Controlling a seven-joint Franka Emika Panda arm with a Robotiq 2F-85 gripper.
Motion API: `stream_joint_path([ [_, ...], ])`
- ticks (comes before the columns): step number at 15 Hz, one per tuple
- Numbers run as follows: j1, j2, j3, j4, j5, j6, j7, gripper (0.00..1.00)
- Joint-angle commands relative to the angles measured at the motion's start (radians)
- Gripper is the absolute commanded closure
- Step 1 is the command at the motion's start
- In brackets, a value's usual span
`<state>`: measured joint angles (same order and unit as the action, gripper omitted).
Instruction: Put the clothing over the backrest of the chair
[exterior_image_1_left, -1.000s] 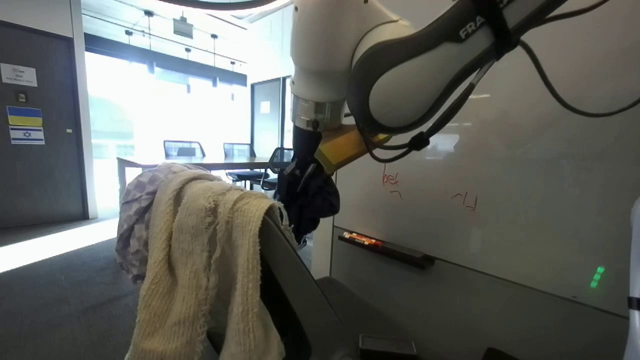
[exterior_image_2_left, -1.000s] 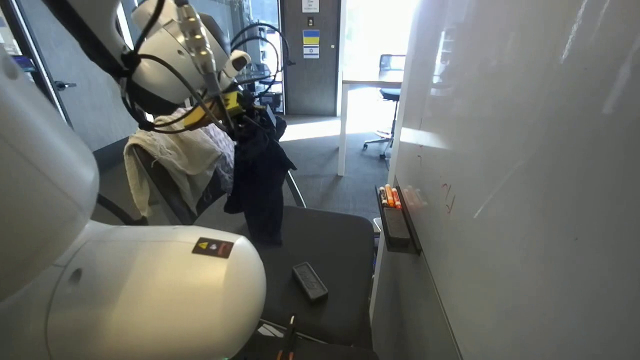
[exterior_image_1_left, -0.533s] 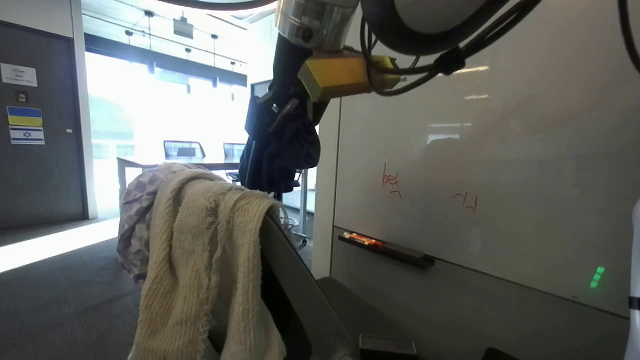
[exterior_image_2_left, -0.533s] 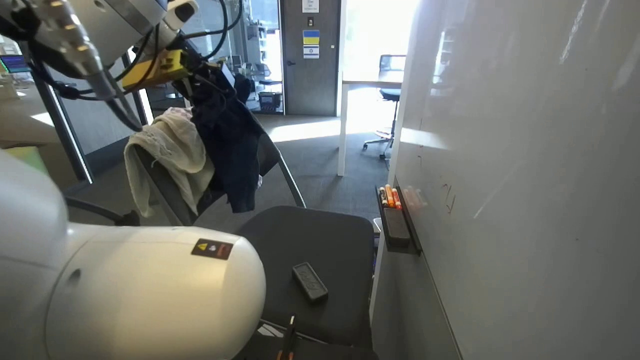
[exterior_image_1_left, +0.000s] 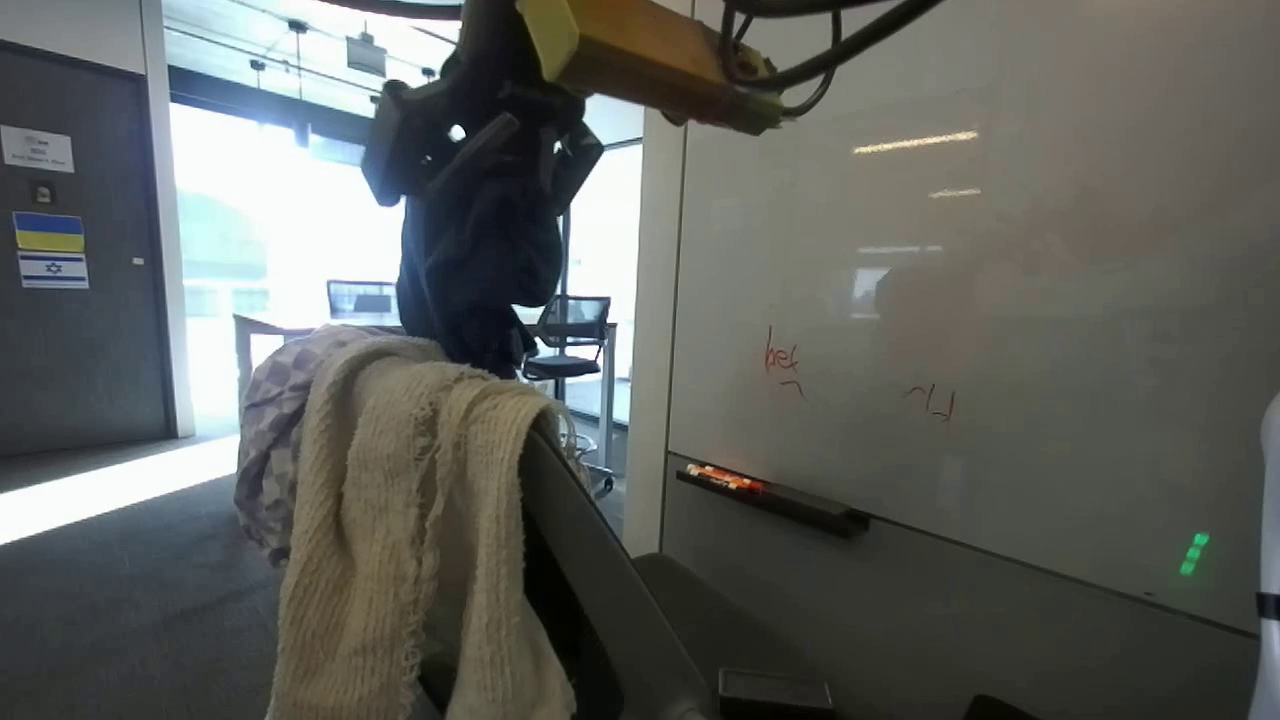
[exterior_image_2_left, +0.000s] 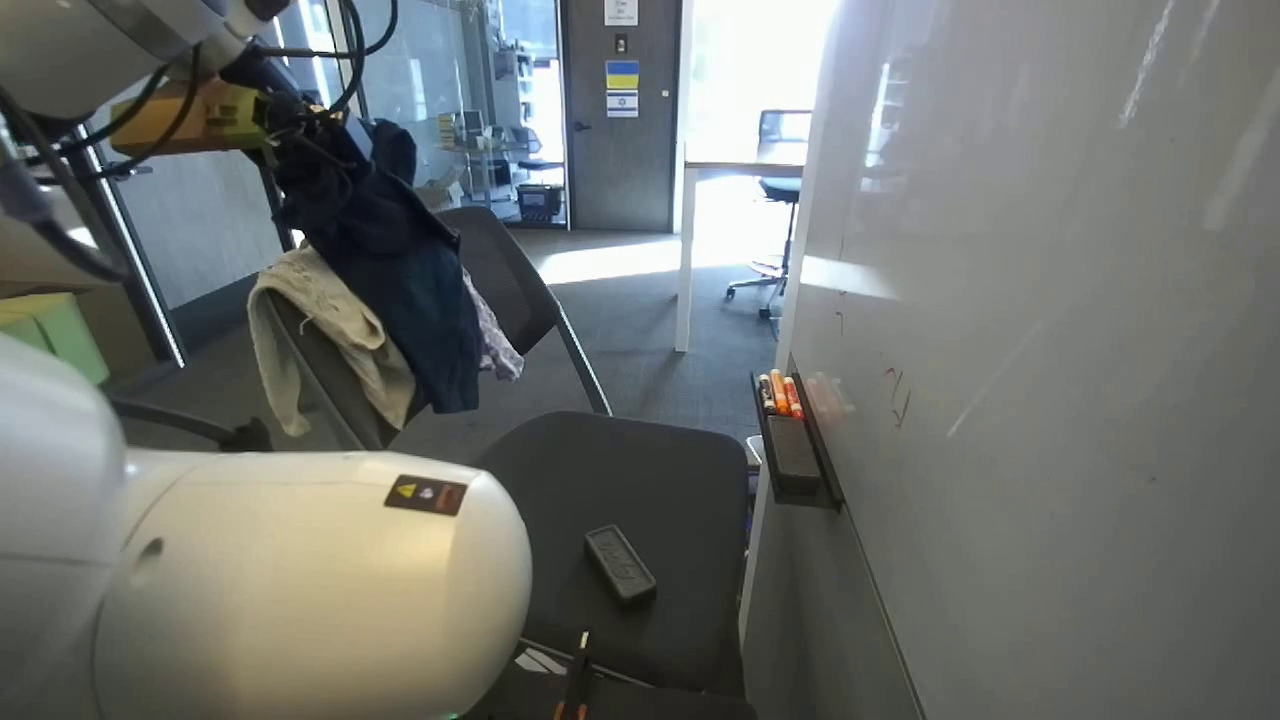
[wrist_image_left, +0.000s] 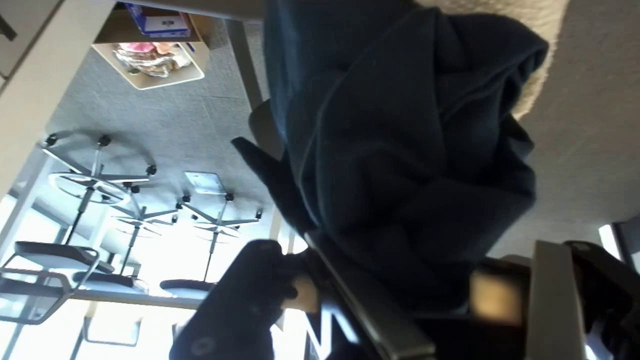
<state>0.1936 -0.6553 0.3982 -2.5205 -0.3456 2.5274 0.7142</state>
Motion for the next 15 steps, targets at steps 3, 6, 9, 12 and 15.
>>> stream_joint_path([
  [3, 0.021, 0.112, 0.096, 0.01, 0.129, 0.217, -0.018, 0.91],
  [6, -0.011, 0.248, 0.052, 0.048, 0.157, 0.348, -0.107, 0.92],
  [9, -0.05, 0.339, 0.034, 0.071, 0.173, 0.399, -0.175, 0.66],
  [12, -0.003, 0.421, -0.034, 0.11, 0.184, 0.404, -0.209, 0.48],
  [15, 0.067, 0.479, -0.07, 0.155, 0.327, 0.374, -0.34, 0.25],
])
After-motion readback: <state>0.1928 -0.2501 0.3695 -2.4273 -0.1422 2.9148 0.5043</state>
